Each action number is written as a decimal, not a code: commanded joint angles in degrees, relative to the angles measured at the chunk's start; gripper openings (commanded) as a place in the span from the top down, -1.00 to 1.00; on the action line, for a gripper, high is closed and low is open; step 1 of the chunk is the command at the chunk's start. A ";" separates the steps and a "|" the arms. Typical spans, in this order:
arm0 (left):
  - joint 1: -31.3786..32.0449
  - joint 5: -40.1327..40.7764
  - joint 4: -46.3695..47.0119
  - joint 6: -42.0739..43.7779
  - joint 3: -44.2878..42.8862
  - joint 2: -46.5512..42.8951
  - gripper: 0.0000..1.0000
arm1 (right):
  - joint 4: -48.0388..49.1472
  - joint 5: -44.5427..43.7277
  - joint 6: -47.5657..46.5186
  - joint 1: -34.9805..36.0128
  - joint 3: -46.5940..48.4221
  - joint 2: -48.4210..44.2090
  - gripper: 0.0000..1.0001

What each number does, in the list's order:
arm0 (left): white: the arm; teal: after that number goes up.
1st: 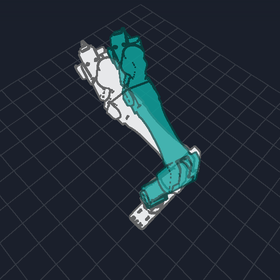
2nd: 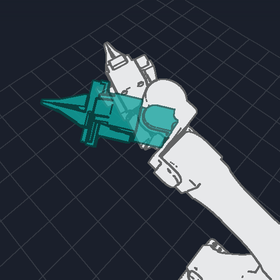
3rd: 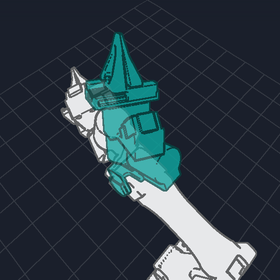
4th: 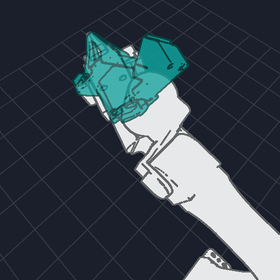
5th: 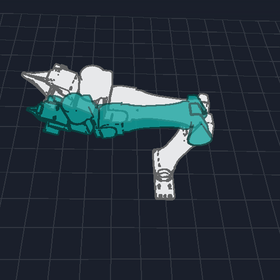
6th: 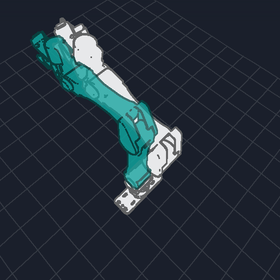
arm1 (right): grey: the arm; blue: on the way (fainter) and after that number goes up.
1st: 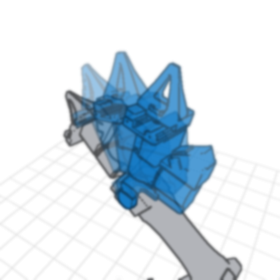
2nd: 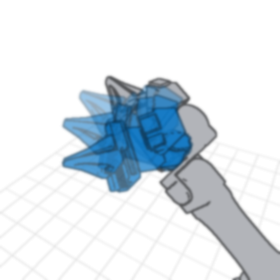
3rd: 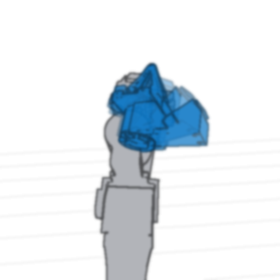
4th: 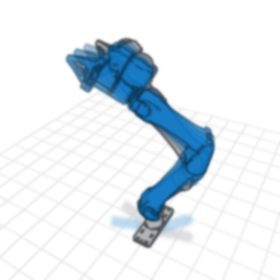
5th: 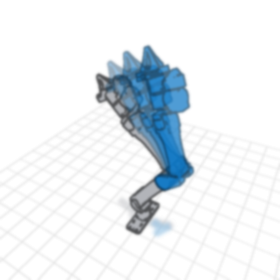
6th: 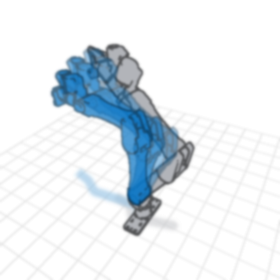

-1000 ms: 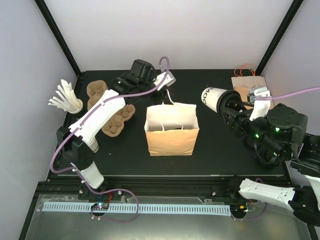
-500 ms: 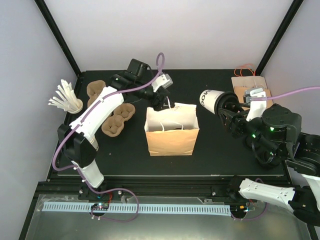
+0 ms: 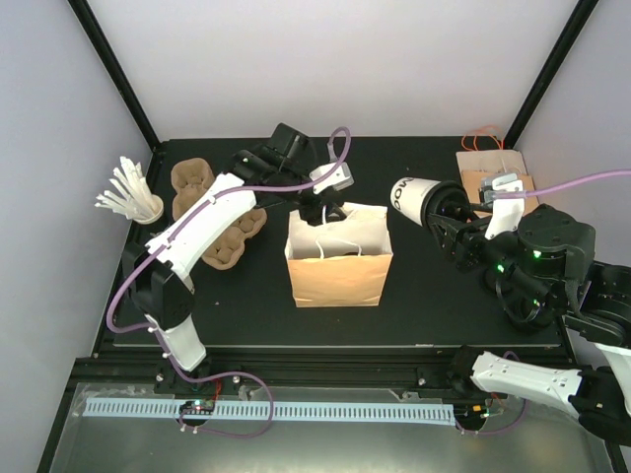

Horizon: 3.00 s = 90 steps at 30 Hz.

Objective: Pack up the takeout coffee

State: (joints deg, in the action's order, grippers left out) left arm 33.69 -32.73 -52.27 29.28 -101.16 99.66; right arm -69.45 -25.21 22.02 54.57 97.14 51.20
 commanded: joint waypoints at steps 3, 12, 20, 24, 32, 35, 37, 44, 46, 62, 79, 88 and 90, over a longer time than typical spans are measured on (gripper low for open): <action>0.54 4.41 -0.04 3.93 -3.71 1.22 -0.09 | 0.88 0.44 0.42 -0.25 0.81 0.03 0.36; 0.57 4.54 -2.59 -0.09 -6.11 -0.03 0.97 | 1.29 0.42 -0.12 -0.21 0.90 0.63 0.37; 0.02 8.06 -5.62 -19.92 -7.68 0.58 0.97 | 1.31 1.62 -0.23 -0.25 -0.24 2.18 0.37; -1.07 12.17 -9.86 -36.58 -8.86 0.71 0.97 | 0.13 3.09 -0.48 -0.36 0.85 4.37 0.35; -1.19 11.76 1.26 -63.47 11.22 -12.46 0.97 | -1.09 6.18 -3.10 -2.45 7.45 10.13 0.41; -0.96 14.40 10.24 -73.62 22.40 -21.65 0.97 | -1.19 8.09 -4.48 -3.90 9.55 12.09 0.41; -0.53 19.24 14.22 -78.80 28.59 -28.55 0.97 | -0.75 10.58 -5.34 -5.33 10.36 13.21 0.41; 1.00 32.12 19.33 -94.52 41.06 -44.26 0.84 | -0.24 17.55 -6.92 -8.32 13.24 17.63 0.44; 2.19 33.30 20.97 -96.10 42.36 -45.53 0.56 | 0.09 18.65 -7.03 -8.59 13.41 18.41 0.45; 2.89 42.54 7.42 -76.45 32.26 -46.34 -0.98 | 0.45 21.21 -7.13 -9.19 13.24 20.48 0.46; -5.52 20.92 -4.02 -62.72 20.83 -40.28 -0.97 | -1.06 22.58 -7.28 -9.29 15.51 22.95 0.47; -9.45 4.94 8.11 -68.27 27.77 -40.14 -0.39 | -2.35 20.07 -7.35 -10.20 14.19 21.77 0.47; -9.32 3.15 8.23 -69.10 27.40 -39.09 -0.28 | -2.40 19.75 -7.57 -11.25 13.33 20.82 0.47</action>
State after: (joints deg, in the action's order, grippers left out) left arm 24.43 -21.10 -49.71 -37.12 -72.58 59.68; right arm -71.05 -3.97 15.29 45.08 110.96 74.26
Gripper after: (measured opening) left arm 0.683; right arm 0.712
